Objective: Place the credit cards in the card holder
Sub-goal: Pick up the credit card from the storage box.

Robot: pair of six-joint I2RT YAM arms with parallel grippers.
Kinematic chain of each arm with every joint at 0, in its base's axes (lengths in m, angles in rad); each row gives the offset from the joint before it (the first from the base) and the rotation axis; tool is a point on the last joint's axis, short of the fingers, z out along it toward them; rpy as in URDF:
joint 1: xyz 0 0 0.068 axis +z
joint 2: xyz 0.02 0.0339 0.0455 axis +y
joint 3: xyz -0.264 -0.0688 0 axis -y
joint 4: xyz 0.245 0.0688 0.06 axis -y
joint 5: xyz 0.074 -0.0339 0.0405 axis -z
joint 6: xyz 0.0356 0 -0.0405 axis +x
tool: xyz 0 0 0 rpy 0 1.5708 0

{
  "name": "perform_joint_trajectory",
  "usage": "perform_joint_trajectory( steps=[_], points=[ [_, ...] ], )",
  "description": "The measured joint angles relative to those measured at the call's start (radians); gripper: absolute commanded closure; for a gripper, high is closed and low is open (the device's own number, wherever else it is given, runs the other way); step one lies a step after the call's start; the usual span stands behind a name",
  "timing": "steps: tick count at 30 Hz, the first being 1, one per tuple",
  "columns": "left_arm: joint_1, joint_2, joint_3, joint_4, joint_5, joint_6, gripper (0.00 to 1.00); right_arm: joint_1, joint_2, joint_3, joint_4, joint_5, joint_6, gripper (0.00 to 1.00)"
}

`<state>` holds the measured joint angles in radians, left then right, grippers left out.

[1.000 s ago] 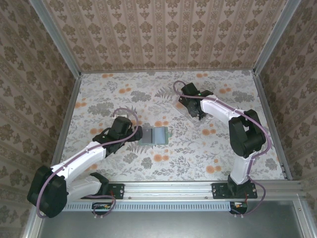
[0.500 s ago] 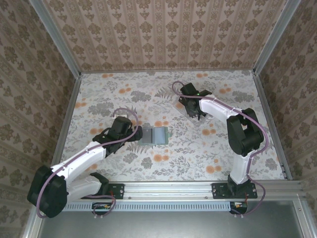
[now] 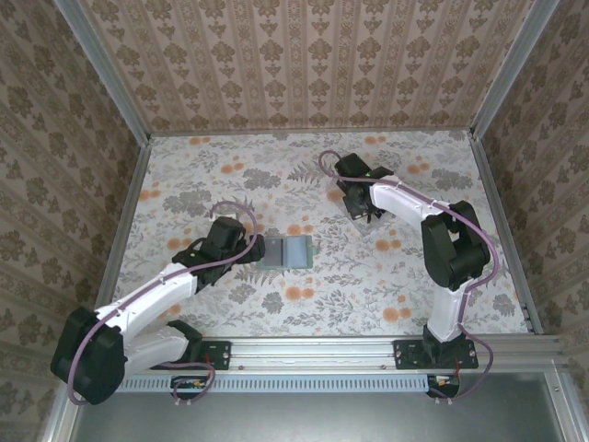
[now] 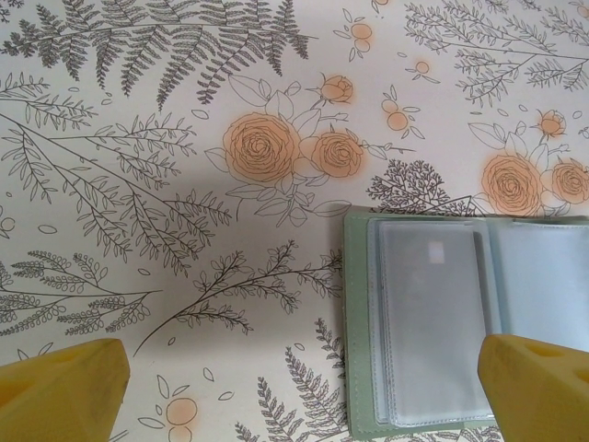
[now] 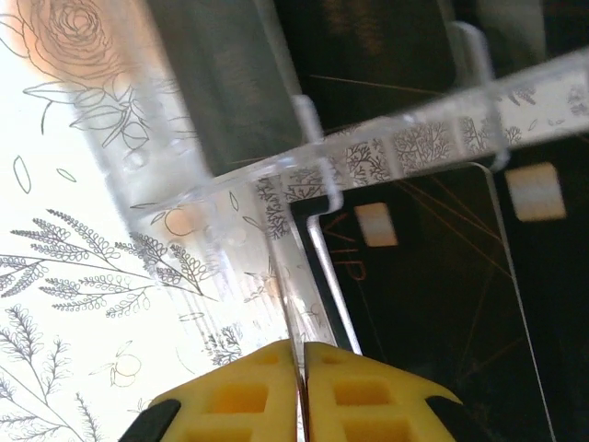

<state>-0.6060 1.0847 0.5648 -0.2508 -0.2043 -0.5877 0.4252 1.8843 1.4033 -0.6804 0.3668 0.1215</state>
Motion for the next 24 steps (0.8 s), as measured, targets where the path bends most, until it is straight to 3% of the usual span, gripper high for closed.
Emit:
perform_joint_trajectory(
  steps=[8, 24],
  points=[
    [0.000, 0.000, -0.001, 0.005, 0.000, 0.000, 0.00, 0.000, -0.002, 0.008, -0.002, 0.000, -0.015, 1.00],
    [0.000, 0.000, 0.000, 0.008, 0.007, 0.001, 0.00, 0.008, -0.183, 0.011, -0.009, -0.026, 0.011, 1.00]
  ],
)
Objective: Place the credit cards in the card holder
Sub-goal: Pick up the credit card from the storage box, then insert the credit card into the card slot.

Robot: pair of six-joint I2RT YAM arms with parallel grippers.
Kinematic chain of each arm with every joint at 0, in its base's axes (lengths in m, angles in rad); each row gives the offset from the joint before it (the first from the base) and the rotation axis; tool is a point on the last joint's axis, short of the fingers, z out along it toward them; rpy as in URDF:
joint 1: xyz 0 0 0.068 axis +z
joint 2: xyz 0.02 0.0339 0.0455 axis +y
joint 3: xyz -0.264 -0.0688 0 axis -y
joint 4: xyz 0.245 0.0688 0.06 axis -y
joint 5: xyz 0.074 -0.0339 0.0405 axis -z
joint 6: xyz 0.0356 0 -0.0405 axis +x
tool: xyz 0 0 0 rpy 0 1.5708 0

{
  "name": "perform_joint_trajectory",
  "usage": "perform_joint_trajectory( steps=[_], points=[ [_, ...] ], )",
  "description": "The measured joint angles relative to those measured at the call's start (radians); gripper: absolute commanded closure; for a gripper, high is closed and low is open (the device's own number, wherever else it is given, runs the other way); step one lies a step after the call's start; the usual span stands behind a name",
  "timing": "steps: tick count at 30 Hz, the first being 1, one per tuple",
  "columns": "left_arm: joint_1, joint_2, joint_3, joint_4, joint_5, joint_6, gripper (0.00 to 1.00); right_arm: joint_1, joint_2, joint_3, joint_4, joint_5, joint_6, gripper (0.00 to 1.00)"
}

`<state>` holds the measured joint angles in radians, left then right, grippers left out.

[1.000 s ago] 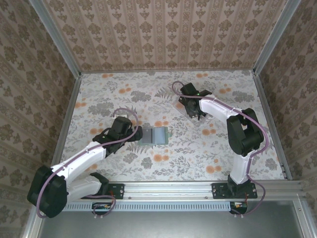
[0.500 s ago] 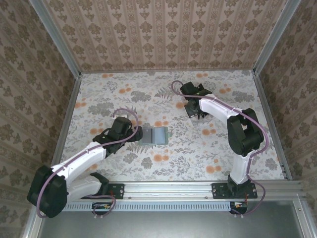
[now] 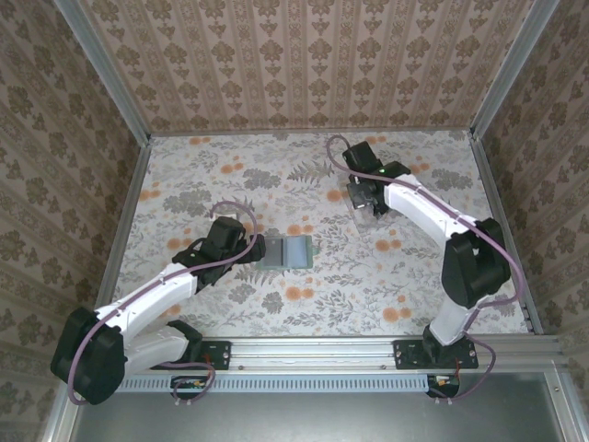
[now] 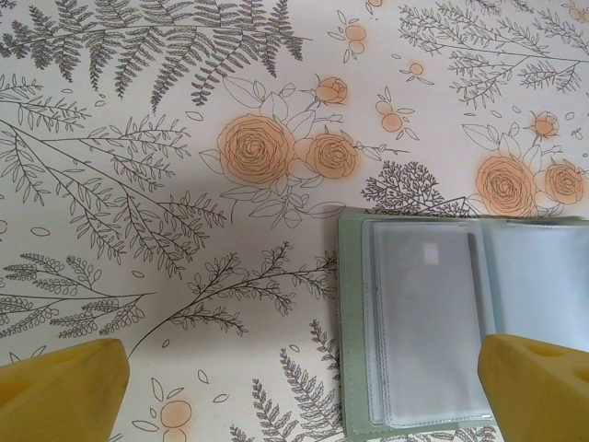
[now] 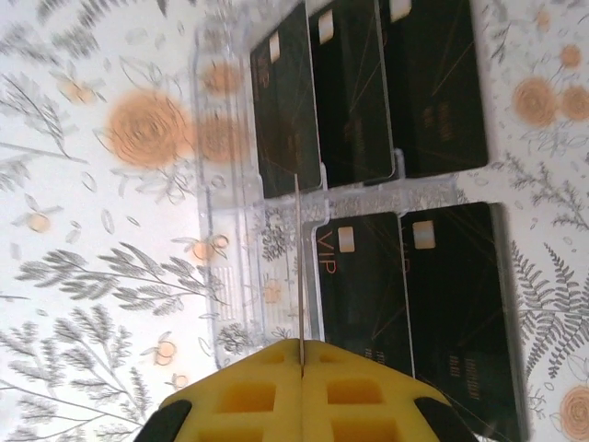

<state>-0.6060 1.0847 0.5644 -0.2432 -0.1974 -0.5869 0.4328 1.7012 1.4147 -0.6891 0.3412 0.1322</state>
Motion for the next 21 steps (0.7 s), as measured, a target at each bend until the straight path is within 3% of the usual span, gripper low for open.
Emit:
perform_joint_trajectory(
  steps=[6, 10, 15, 21],
  points=[
    [0.003, 0.014, 0.000, -0.005, -0.001, 0.008, 0.00, 0.047, -0.166, -0.093, 0.095, -0.180, 0.142, 1.00],
    [0.006, 0.043, 0.000, -0.013, -0.005, 0.015, 0.00, 0.111, -0.222, -0.242, 0.269, -0.323, 0.315, 1.00],
    [0.006, 0.061, 0.000, -0.013, -0.010, 0.023, 0.00, 0.245, -0.163, -0.392, 0.498, -0.406, 0.521, 1.00],
    [0.006, 0.074, 0.001, -0.014, -0.013, 0.038, 0.00, 0.357, -0.018, -0.436, 0.725, -0.430, 0.685, 1.00]
  ],
)
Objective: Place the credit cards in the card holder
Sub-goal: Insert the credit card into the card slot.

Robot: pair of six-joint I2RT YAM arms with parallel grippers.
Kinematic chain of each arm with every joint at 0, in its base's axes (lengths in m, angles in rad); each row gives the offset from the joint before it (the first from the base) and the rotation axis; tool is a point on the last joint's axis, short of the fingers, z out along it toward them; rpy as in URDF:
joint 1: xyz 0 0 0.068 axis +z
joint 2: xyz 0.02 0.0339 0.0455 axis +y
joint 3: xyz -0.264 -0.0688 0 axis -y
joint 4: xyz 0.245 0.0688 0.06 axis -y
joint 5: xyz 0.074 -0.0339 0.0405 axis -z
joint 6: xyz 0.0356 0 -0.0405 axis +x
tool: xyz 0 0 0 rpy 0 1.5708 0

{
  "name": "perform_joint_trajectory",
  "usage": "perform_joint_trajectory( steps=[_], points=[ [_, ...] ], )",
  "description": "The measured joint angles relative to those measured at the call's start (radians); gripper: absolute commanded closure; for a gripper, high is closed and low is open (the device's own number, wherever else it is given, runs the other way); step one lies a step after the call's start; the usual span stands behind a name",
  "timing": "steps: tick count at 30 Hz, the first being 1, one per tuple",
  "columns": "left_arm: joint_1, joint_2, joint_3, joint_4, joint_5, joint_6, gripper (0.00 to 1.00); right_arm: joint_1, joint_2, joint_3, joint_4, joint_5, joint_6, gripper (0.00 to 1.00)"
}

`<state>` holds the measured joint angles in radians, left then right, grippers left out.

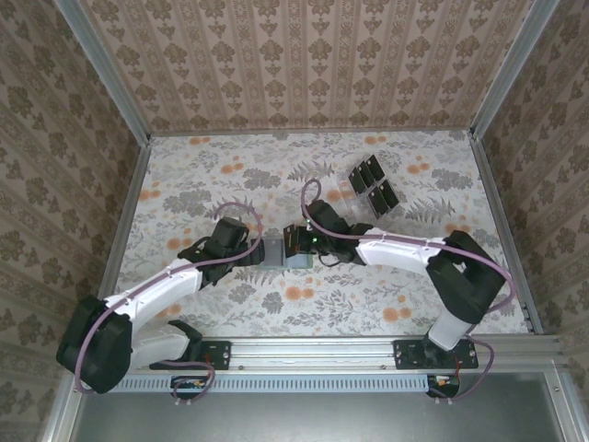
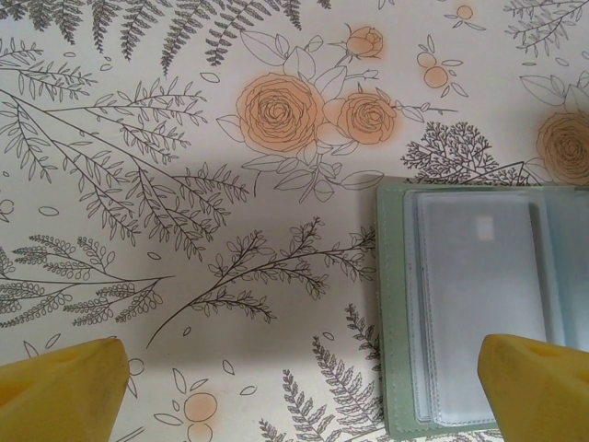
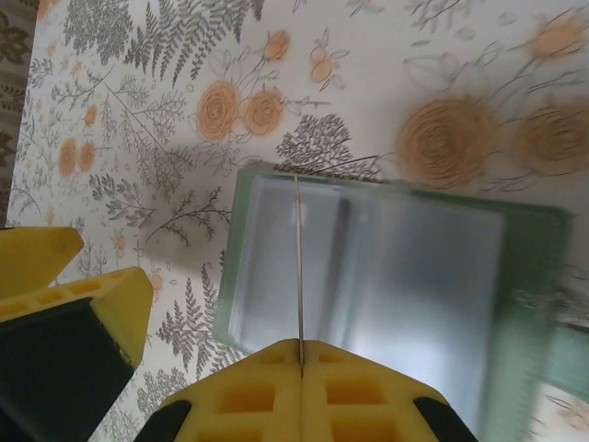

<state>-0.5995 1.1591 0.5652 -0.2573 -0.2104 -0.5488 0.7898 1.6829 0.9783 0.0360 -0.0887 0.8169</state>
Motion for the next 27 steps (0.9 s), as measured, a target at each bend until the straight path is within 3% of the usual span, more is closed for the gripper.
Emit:
perform_joint_trajectory(
  steps=[8, 27],
  points=[
    [0.001, 0.009, 0.000, -0.001, -0.002, 0.012, 0.00, 0.010, 0.052, -0.031, 0.117, 0.004, 0.081, 1.00],
    [-0.001, 0.141, 0.083, 0.006, 0.016, 0.060, 0.00, -0.011, 0.052, -0.139, 0.198, 0.008, 0.107, 1.00]
  ],
)
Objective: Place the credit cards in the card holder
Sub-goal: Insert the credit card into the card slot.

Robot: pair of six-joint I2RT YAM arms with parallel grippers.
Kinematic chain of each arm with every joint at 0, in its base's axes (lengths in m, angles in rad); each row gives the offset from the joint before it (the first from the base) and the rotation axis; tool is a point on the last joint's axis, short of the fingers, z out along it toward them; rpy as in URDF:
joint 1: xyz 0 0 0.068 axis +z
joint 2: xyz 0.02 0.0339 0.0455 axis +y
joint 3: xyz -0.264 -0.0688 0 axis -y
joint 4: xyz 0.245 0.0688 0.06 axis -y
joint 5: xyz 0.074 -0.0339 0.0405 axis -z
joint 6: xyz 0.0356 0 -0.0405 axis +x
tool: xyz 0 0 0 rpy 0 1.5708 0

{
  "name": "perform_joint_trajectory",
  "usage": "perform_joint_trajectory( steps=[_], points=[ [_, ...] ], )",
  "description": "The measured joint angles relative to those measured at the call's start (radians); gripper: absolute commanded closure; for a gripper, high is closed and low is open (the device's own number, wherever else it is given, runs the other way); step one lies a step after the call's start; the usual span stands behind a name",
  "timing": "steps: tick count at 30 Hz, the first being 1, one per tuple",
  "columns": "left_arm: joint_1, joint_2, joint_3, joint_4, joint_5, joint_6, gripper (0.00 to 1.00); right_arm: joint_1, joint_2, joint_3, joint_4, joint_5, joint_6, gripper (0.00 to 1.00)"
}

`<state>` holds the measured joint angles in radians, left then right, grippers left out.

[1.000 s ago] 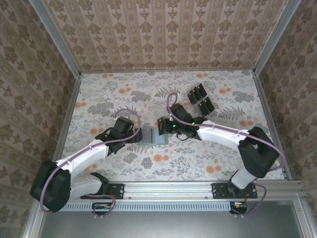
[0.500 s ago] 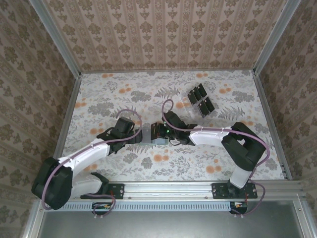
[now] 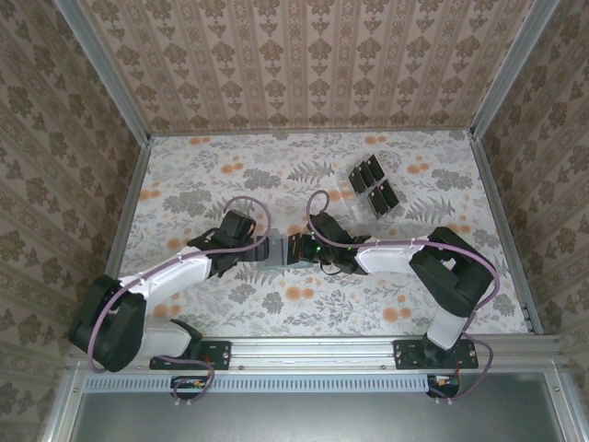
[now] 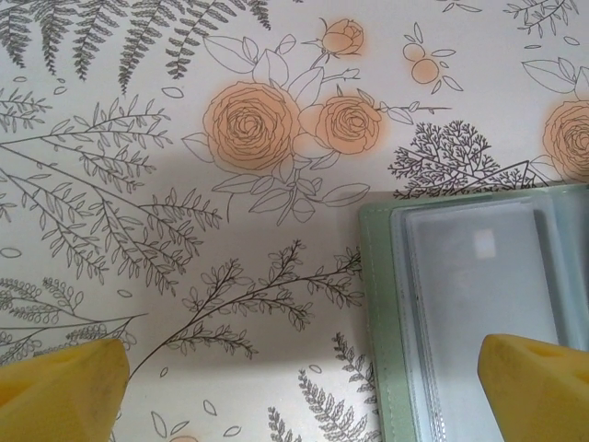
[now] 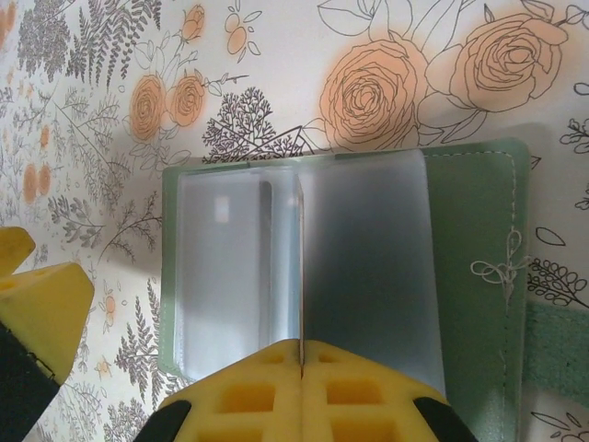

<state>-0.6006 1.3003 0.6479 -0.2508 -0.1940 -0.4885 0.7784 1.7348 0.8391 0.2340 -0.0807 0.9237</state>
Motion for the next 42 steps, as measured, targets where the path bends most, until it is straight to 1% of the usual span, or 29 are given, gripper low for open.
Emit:
perform_joint_trajectory(
  steps=[13, 21, 27, 32, 42],
  points=[
    [-0.034, 0.144, 0.014, 0.036, 0.002, 0.007, 0.00, -0.002, 0.000, -0.028, 0.051, -0.003, 0.021, 1.00],
    [-0.034, 0.148, 0.011, 0.035, -0.038, 0.007, 0.00, -0.006, 0.000, -0.035, 0.058, -0.007, 0.024, 1.00],
    [-0.034, 0.146, 0.000, 0.042, -0.044, 0.006, 0.00, -0.026, 0.000, -0.048, 0.084, -0.029, 0.027, 1.00],
    [-0.033, 0.146, -0.007, 0.053, -0.047, 0.006, 0.00, -0.053, 0.000, -0.072, 0.145, -0.072, 0.027, 1.00],
    [-0.032, 0.146, -0.014, 0.068, -0.050, 0.006, 0.00, -0.063, 0.000, -0.101, 0.283, -0.133, 0.018, 1.00]
  ],
)
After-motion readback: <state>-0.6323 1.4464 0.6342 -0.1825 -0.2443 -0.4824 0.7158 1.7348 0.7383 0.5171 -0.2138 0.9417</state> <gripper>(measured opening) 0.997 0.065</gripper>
